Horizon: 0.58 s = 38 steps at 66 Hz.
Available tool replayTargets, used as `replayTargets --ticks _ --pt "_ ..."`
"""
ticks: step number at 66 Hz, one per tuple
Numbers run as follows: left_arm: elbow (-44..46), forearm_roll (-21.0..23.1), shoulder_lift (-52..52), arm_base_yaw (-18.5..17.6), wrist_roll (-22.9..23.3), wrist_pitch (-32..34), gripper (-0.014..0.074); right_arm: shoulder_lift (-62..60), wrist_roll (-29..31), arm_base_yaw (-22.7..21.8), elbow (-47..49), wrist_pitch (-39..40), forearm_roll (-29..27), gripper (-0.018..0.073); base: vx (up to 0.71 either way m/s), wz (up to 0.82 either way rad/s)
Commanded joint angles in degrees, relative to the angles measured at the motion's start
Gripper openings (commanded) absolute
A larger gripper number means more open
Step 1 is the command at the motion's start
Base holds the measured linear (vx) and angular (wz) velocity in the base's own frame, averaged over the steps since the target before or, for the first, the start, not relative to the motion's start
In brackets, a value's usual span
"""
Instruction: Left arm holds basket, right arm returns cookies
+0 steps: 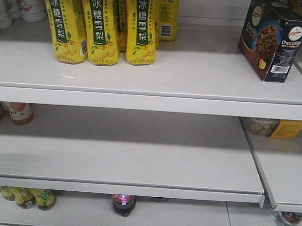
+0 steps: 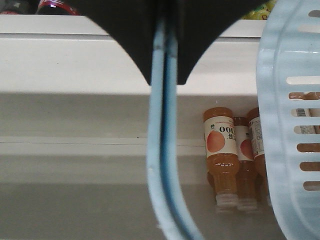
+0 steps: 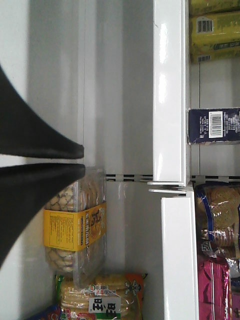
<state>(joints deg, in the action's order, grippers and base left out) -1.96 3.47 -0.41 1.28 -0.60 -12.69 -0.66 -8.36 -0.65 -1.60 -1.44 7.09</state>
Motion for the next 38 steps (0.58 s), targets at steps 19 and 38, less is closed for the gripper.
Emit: replayTargets --ticks 19,38 --pt "1.76 -0.91 -1.01 0.06 -1.04 6.13 -0.0003 -0.69 0.58 0.08 -1.03 4.29 0.31 -0.0011 0.0 0.0" --pt "1.76 -0.91 -1.01 0.06 -1.04 6.13 -0.0003 -0.69 0.51 0.08 -1.03 4.29 0.31 -0.0011 0.0 0.0"
